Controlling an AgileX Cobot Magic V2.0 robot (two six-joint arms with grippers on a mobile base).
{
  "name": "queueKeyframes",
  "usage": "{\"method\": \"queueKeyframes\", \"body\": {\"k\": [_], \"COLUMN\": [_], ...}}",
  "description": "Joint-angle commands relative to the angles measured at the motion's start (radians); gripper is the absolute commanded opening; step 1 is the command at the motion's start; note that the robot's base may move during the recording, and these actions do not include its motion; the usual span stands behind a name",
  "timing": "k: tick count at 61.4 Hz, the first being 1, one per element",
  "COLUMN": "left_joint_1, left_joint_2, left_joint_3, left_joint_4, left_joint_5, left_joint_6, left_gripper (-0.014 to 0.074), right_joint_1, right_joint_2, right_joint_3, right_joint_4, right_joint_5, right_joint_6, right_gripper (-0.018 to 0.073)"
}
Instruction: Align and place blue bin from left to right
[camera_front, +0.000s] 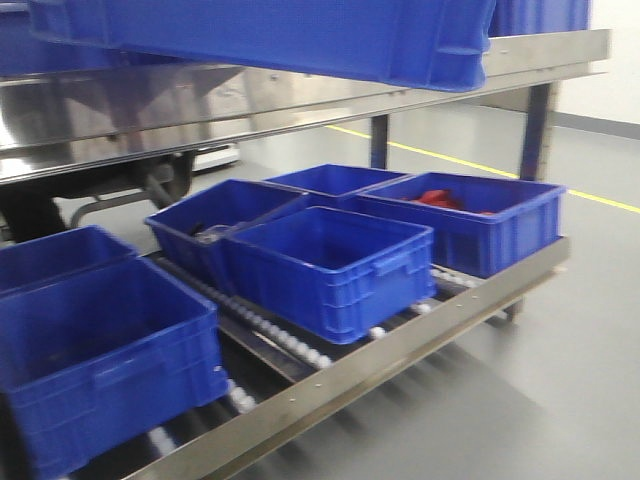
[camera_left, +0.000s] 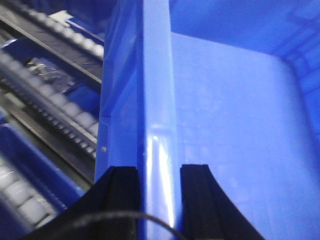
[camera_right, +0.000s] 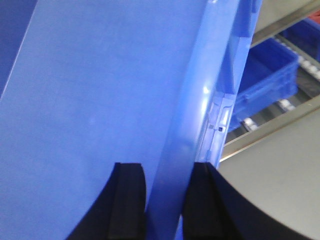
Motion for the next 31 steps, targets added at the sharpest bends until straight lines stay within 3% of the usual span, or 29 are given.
{"method": "queueKeyframes", "body": {"k": [1,31], "left_joint_1": [-0.014,-0.014], "left_joint_2": [-0.032,-0.032], "left_joint_3": [-0.019,-0.019], "left_joint_4": [-0.096,-0.096], "left_joint_5": [-0.244,-0.244], "left_joint_6": [-0.002,-0.002], "left_gripper": [0.0001,0.0001], "right_joint_1": [0.011,0.011], "right_joint_2": [-0.019,-0.019], "right_joint_3": [-0.019,-0.019], "right_joint_4": [0.067,0.067], "right_joint_5": [-0.067,-0.067], "right_joint_6": [-0.035,-0.035], "right_gripper": [-0.0079,-0.0079]}}
